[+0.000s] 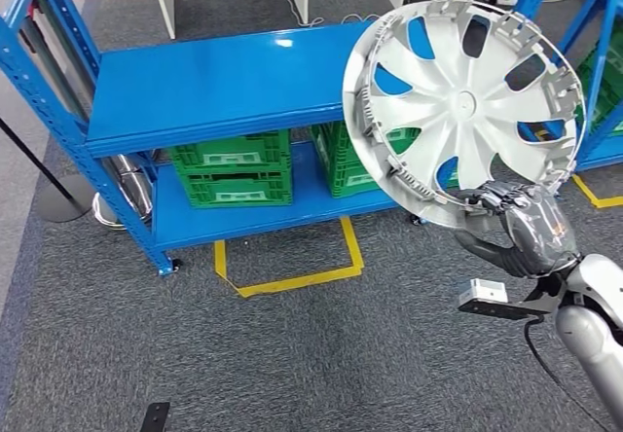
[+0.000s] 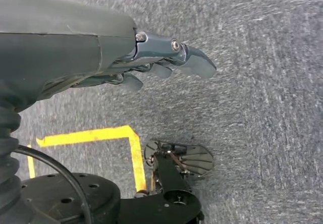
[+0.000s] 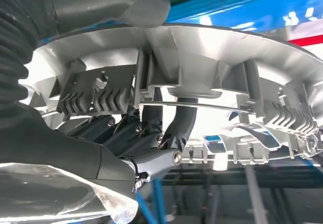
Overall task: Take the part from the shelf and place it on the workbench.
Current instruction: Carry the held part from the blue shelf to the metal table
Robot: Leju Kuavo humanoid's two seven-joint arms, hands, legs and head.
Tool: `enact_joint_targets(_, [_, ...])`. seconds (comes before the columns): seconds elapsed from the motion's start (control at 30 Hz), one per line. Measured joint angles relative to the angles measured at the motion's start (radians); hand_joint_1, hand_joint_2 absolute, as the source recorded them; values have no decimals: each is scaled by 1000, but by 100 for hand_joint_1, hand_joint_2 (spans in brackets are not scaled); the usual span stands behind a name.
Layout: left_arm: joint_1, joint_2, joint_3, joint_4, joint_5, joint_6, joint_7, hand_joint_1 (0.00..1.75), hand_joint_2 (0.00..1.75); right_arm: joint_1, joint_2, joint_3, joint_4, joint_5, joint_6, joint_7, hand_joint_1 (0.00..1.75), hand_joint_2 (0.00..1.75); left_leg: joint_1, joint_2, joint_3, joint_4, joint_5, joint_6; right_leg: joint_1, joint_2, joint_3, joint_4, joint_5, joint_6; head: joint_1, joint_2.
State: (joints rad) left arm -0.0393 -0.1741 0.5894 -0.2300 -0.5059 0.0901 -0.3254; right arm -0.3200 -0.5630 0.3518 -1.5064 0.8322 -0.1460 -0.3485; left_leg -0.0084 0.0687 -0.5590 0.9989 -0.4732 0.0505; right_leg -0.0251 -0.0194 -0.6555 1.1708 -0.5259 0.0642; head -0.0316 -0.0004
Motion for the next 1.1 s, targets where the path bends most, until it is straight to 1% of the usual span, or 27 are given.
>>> enact_joint_targets(0.07, [-1,0,0,0,-4,-5,2,0,175,0,-3,-3,-4,-2,3,5,175,175,-7,21,-2,7,-3,-6,11,-59,74,-128,38,-9,1,0])
enact_joint_targets(0.1, [0,0,0,1,-5,-13,7,0,175,0,-5,-4,-7,-2,8,9,175,175,-12,32,-3,11,-5,-9,15,-79,89,-159,42,-15,1,0])
enact_joint_targets(0.13, [0,1,0,1,-6,-27,16,0,175,0,-7,-5,-10,-3,15,12,175,175,-15,45,-5,13,-6,-13,19,-83,91,-167,40,-20,1,0])
enact_joint_targets(0.17, [0,2,0,2,-8,-42,28,0,175,2,-10,-6,-12,-4,23,13,175,175,-16,59,-6,16,-7,-16,19,-68,88,-168,43,-27,0,0])
enact_joint_targets(0.2, [0,4,-1,2,-10,-55,44,0,175,4,-13,-6,-13,-6,29,11,175,175,-15,60,-6,19,-11,-21,17,-54,84,-168,46,-33,0,0])
enact_joint_targets(0.23, [1,6,-1,2,-13,-62,58,0,175,5,-14,-6,-12,-6,33,7,175,175,-12,42,-10,31,-23,-28,14,-40,81,-169,50,-39,0,0])
enact_joint_targets(0.27, [2,9,-1,2,-15,-63,68,0,175,6,-14,-4,-10,-6,34,2,175,175,-8,13,-20,59,-45,-34,12,-27,79,-170,54,-46,0,0])
enact_joint_targets(0.33, [9,13,-1,2,-15,-60,75,0,175,9,-11,4,-5,-2,31,-5,175,175,0,-47,-68,176,-114,-44,9,1,73,-170,60,-56,-1,0])
enact_joint_targets(0.37, [13,15,-1,3,-15,-60,76,0,175,10,-10,9,-3,-3,28,-7,175,175,2,-57,-96,244,-144,-46,9,16,70,-169,62,-58,-1,0])
enact_joint_targets(0.4, [16,16,-1,3,-15,-64,76,0,175,12,-9,13,-2,-7,24,-8,175,175,3,-60,-116,293,-159,-47,9,32,68,-168,63,-59,-1,0])
enact_joint_targets(0.43, [18,18,-1,3,-15,-69,75,0,175,14,-9,15,-2,-15,21,-8,175,175,4,-62,-121,306,-153,-46,9,48,66,-167,64,-59,-1,0])
enact_joint_targets(0.47, [18,21,0,3,-15,-75,75,0,175,19,-10,14,-4,-25,18,-6,175,175,5,-64,-108,279,-127,-45,9,63,65,-166,65,-58,-1,0])
enact_joint_targets(0.5, [19,23,0,3,-14,-78,75,0,175,24,-11,11,-8,-35,17,-4,175,175,6,-75,-81,220,-88,-42,9,77,65,-164,66,-57,-1,0])
enact_joint_targets(0.57, [20,27,3,3,-14,-80,74,0,175,36,-15,-2,-22,-51,17,-1,175,175,13,-128,-26,94,-29,-36,9,103,60,-160,68,-51,0,0])
enact_joint_targets(0.6, [20,28,4,4,-13,-79,74,0,175,42,-18,-10,-31,-56,15,-1,175,175,15,-149,-11,56,-18,-34,8,116,54,-157,70,-45,0,0])
enact_joint_targets(0.63, [21,29,6,4,-12,-78,74,0,175,51,-22,-19,-41,-62,11,-1,175,175,16,-162,-7,41,-19,-32,6,128,47,-156,74,-38,0,0])
enact_joint_targets(0.7, [21,28,10,5,-7,-77,73,0,175,81,-33,-45,-66,-74,-3,-2,175,175,16,-144,-7,32,-18,-27,1,150,35,-158,81,-22,0,0])
enact_joint_targets(0.73, [21,29,12,5,-5,-76,72,0,175,99,-38,-61,-79,-80,-10,-3,175,175,17,-132,-7,27,-15,-22,1,143,28,-155,78,-16,1,0])
enact_joint_targets(0.77, [21,29,15,5,-4,-76,71,0,175,112,-43,-76,-91,-83,-15,-4,175,175,19,-118,-7,21,-11,-16,3,122,16,-137,63,-11,4,0])
enact_joint_targets(0.83, [23,30,20,5,-3,-75,70,0,175,129,-47,-98,-109,-89,-22,-6,175,175,18,-87,-10,16,-6,-9,6,62,-30,-42,4,-6,12,0])
enact_joint_targets(0.87, [25,30,23,5,-2,-76,70,0,175,138,-48,-107,-117,-93,-27,-7,175,175,16,-72,-11,16,-5,-7,6,43,-56,23,-28,-4,15,0])
enact_joint_targets(0.9, [27,30,25,5,-2,-76,69,0,175,152,-48,-116,-127,-100,-33,-9,175,175,15,-56,-13,17,-5,-7,5,33,-75,76,-48,-2,15,0])
enact_joint_targets(0.93, [28,30,28,5,-2,-75,69,0,175,171,-48,-128,-139,-108,-39,-13,175,175,15,-42,-13,17,-6,-7,5,27,-80,99,-51,0,15,0])
enact_joint_targets(0.97, [28,30,31,5,-2,-74,68,0,175,192,-48,-144,-152,-118,-43,-17,175,175,14,-29,-13,18,-6,-8,5,22,-66,85,-37,1,16,0])
enact_joint_targets(1.0, [28,30,33,5,-2,-72,68,0,175,212,-48,-163,-166,-127,-46,-22,175,175,15,-16,-13,18,-7,-9,5,12,-32,32,-9,1,16,0])
enact_joint_targets(1.03, [28,30,35,5,-2,-69,68,0,175,231,-48,-185,-181,-134,-46,-27,175,175,13,-4,-13,20,-9,-11,6,-11,8,-38,14,2,16,0])
enact_joint_targets(1.1, [29,31,37,5,-3,-59,69,0,175,261,-47,-230,-209,-143,-45,-36,175,175,6,16,-13,25,-12,-19,12,-48,69,-143,41,-8,17,0])
